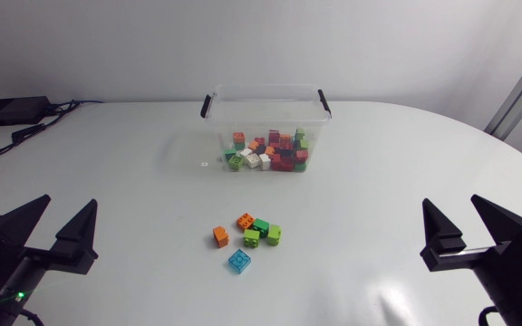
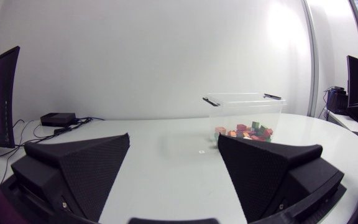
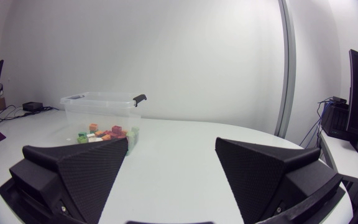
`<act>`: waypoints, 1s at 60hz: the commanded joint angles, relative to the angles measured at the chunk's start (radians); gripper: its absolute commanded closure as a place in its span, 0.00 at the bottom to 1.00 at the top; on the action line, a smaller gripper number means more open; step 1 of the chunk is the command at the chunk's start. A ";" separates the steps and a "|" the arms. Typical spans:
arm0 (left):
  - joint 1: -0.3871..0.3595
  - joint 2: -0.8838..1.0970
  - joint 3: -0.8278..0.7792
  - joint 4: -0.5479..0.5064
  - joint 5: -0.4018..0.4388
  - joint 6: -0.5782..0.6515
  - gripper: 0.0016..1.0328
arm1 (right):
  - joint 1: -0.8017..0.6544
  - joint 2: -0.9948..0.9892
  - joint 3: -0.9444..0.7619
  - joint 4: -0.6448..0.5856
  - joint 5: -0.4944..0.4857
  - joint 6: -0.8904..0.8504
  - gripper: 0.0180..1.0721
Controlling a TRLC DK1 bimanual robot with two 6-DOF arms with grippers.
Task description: Place the duplo bricks in the container
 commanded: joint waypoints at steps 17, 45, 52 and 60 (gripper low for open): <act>-0.008 -0.009 -0.019 0.009 -0.003 -0.006 0.04 | 0.007 -0.007 -0.017 0.001 0.009 0.022 0.04; -0.060 0.343 0.269 -0.060 -0.001 -0.006 0.05 | 0.009 0.199 0.177 -0.001 0.010 0.011 0.04; -0.092 0.556 0.366 -0.083 -0.001 -0.009 0.06 | 0.012 0.325 0.239 0.018 0.009 0.011 0.04; -0.130 0.838 0.495 -0.149 -0.005 0.005 0.07 | 0.020 0.480 0.329 -0.004 0.010 0.011 0.05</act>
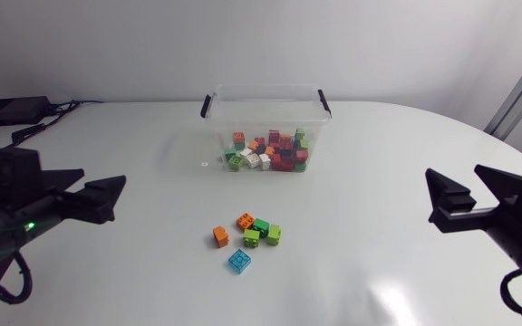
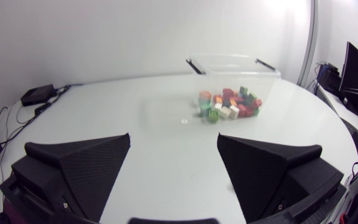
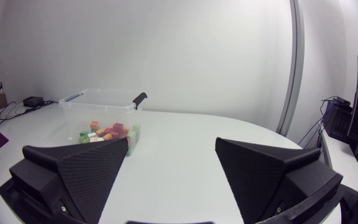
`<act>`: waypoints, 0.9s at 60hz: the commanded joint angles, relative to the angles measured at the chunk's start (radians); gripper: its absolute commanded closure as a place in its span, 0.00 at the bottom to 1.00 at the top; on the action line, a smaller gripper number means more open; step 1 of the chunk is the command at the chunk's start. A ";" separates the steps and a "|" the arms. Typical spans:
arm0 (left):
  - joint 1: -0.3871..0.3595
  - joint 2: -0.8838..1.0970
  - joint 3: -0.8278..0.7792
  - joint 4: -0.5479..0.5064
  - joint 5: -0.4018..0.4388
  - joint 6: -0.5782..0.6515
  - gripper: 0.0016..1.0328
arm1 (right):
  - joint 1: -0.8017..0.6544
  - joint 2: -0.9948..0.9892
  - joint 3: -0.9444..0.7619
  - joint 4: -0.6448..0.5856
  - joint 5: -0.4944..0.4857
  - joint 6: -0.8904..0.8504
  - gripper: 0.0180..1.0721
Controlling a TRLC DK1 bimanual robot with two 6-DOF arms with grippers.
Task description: Place the duplo bricks in the container
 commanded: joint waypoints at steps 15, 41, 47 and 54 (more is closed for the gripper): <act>-0.108 0.481 0.213 -0.092 -0.013 0.092 0.07 | 0.064 0.342 0.235 -0.191 0.010 0.000 0.05; -0.262 0.819 0.373 -0.246 -0.007 0.526 0.07 | 0.190 0.655 0.413 -0.381 0.007 -0.148 0.05; -0.299 0.860 0.399 -0.249 0.013 0.537 0.07 | 0.225 0.710 0.447 -0.450 0.010 -0.268 0.05; -0.328 0.949 0.457 -0.299 0.102 0.568 0.07 | 0.246 0.753 0.432 -0.425 -0.036 -0.329 0.05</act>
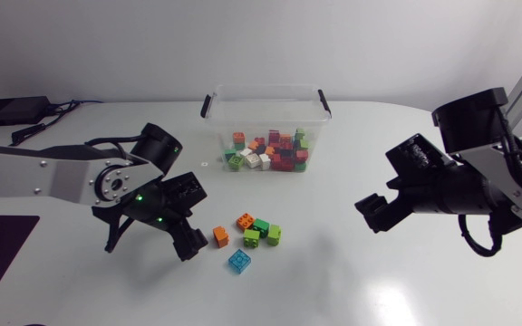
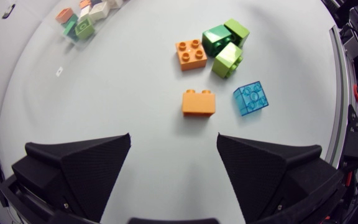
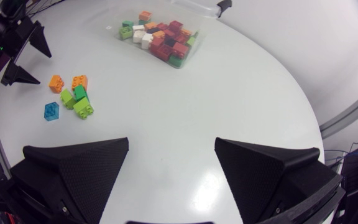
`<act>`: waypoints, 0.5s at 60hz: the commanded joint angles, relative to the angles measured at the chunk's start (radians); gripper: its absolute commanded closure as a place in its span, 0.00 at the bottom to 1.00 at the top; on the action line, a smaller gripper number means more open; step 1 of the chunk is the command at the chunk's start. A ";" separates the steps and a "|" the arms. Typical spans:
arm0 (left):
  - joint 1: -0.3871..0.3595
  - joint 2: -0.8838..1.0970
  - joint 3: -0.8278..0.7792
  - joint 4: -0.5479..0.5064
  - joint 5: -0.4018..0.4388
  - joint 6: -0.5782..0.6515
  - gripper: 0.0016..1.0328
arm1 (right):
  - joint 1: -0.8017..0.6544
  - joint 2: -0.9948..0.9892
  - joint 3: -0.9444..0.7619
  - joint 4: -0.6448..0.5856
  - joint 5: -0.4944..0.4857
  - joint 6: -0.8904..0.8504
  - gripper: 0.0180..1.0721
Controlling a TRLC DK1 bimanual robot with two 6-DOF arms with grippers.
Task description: Place the duplo bricks in the container
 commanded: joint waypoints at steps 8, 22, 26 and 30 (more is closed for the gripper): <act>-0.039 0.141 0.082 -0.025 0.023 0.053 0.10 | 0.067 0.075 0.025 -0.008 -0.036 -0.058 0.05; -0.050 0.193 0.116 -0.022 0.025 0.064 0.17 | 0.190 0.149 0.037 0.024 -0.039 -0.045 0.05; -0.050 0.201 0.121 -0.011 0.031 0.064 0.21 | 0.229 0.176 0.037 0.038 -0.036 -0.044 0.05; -0.050 0.207 0.127 -0.005 0.045 0.064 0.26 | 0.265 0.201 0.039 0.041 -0.036 -0.045 0.05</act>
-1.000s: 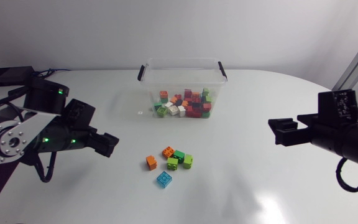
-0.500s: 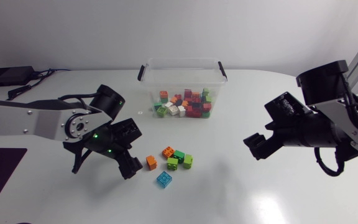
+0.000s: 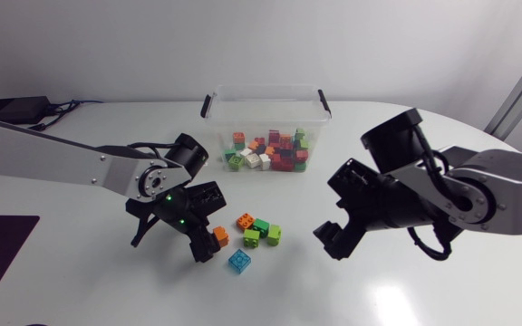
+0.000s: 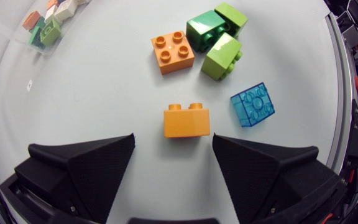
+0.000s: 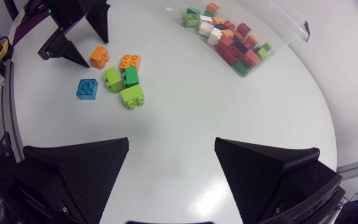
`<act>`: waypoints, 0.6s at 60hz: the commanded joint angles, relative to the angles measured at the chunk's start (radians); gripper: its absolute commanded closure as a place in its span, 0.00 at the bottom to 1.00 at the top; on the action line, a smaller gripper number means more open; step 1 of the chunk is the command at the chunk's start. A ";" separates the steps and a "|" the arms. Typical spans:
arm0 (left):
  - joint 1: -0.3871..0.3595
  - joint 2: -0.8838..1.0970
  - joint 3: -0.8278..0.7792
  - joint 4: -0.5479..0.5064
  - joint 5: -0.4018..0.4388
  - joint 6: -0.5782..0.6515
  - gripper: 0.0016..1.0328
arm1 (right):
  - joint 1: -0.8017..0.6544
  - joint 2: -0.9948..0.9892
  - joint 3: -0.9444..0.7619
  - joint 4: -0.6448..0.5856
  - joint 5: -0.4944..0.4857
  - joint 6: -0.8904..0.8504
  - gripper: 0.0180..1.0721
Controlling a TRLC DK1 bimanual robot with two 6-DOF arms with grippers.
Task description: Place the duplo bricks in the container
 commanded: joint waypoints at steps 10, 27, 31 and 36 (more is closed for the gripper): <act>-0.012 0.042 0.040 0.022 0.047 0.025 0.38 | 0.078 0.105 0.024 0.036 0.001 -0.025 0.05; -0.017 0.068 0.041 0.033 0.093 0.067 0.48 | 0.107 0.203 0.045 0.096 -0.013 -0.048 0.05; -0.015 0.069 0.040 0.033 0.122 0.087 0.52 | 0.115 0.239 0.059 0.110 -0.025 -0.051 0.07; -0.009 0.062 0.035 0.033 0.156 0.110 0.55 | 0.123 0.279 0.079 0.112 -0.036 -0.064 0.08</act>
